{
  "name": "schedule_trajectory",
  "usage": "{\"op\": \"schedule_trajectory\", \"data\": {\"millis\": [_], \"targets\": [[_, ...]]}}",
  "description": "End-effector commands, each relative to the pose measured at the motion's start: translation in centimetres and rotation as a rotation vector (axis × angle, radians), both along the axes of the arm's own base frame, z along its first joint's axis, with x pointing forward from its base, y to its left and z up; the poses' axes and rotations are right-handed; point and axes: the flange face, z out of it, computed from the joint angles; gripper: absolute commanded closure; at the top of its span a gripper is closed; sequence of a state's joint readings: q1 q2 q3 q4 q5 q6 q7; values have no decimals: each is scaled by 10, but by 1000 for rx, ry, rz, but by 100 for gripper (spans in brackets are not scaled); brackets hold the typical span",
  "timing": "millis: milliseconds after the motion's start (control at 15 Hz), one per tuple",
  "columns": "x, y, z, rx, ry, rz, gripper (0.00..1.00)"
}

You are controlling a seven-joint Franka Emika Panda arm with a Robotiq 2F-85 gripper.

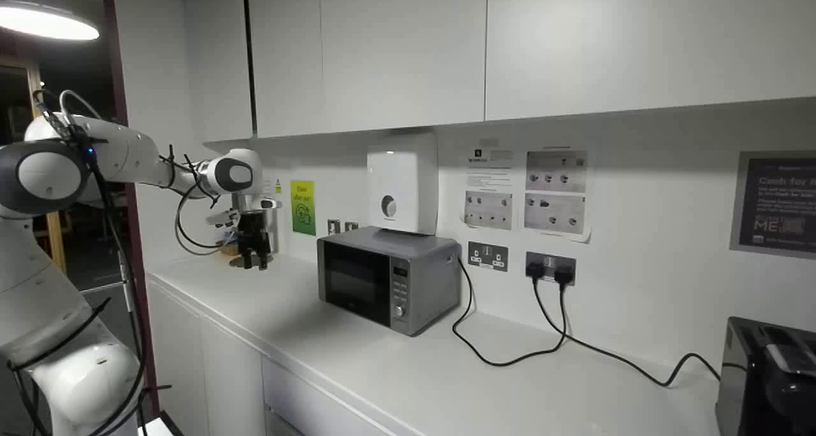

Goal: Press a button on the microwave

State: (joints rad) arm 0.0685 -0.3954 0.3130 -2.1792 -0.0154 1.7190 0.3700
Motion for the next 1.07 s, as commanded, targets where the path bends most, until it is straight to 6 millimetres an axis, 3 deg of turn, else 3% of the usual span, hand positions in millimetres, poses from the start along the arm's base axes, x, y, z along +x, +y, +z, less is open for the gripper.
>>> {"op": "schedule_trajectory", "data": {"millis": [0,400,1000], "targets": [[0,0,1,0,1,0,0],[4,-3,3,4,-11,-38,0],[21,-33,10,32,-89,-187,0]]}}
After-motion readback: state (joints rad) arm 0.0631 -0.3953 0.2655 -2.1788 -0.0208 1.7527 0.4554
